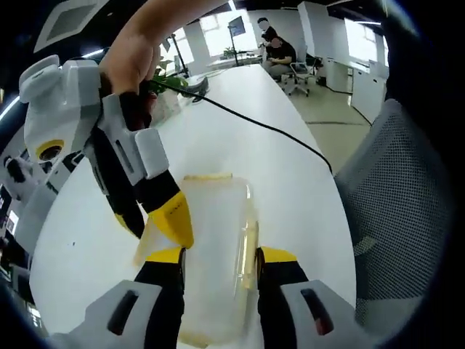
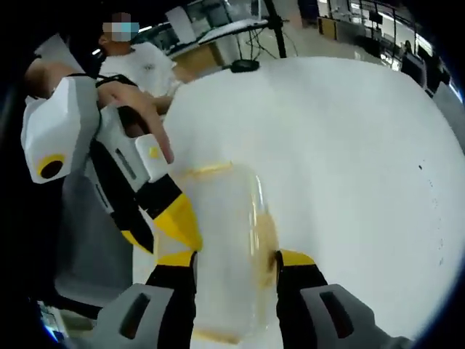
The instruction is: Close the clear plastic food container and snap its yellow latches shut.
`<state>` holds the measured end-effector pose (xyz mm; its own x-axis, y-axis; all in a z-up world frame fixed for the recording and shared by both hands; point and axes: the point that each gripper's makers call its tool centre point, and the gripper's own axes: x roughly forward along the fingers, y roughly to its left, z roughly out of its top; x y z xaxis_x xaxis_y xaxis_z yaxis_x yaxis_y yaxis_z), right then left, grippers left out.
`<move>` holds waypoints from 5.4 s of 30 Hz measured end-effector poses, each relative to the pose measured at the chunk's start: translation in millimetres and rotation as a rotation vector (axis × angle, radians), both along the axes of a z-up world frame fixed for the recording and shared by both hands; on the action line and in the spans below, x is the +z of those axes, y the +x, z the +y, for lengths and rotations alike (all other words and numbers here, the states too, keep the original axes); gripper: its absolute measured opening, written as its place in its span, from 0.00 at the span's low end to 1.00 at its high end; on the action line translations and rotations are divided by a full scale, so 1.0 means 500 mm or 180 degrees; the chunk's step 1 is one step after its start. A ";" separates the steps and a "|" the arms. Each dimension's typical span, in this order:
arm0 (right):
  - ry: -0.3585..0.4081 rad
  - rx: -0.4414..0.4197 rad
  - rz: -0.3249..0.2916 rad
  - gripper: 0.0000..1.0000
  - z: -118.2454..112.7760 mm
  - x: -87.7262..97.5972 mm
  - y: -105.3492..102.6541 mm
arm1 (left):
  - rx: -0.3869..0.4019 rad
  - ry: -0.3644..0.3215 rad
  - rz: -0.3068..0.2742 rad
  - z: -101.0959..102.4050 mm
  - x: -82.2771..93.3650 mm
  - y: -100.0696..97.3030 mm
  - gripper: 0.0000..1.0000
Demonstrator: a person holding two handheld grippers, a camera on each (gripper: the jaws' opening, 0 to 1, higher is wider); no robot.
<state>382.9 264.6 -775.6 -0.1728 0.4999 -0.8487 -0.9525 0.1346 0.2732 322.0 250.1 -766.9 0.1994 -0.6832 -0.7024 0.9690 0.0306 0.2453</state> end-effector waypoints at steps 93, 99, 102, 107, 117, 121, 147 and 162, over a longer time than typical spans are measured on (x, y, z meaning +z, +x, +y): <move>-0.0234 -0.0050 -0.0842 0.75 -0.083 -0.006 -0.074 | -0.0113 0.0547 0.0600 0.087 0.005 0.055 0.64; -0.0272 -0.0052 -0.0908 0.78 -0.086 -0.014 -0.078 | -0.0180 0.0659 0.0539 0.083 0.001 0.066 0.68; -0.0265 -0.0057 -0.0902 0.78 -0.086 -0.014 -0.077 | -0.0207 0.0728 0.0516 0.083 -0.004 0.071 0.70; -0.0288 -0.0032 -0.0893 0.77 -0.088 -0.025 -0.078 | -0.0336 0.0945 0.0467 0.081 -0.020 0.066 0.72; -0.0331 0.0024 -0.0867 0.77 -0.089 -0.032 -0.076 | -0.0399 0.1110 0.0466 0.073 -0.036 0.063 0.74; -0.0387 0.0014 -0.0840 0.77 -0.087 -0.034 -0.076 | -0.0400 0.1150 0.0478 0.074 -0.037 0.062 0.74; -0.0317 -0.0017 -0.0858 0.76 -0.086 -0.033 -0.075 | -0.0319 0.1129 0.0477 0.075 -0.038 0.063 0.73; -0.0313 0.0014 -0.0883 0.76 -0.080 -0.034 -0.073 | -0.0290 0.1078 0.0498 0.078 -0.039 0.065 0.73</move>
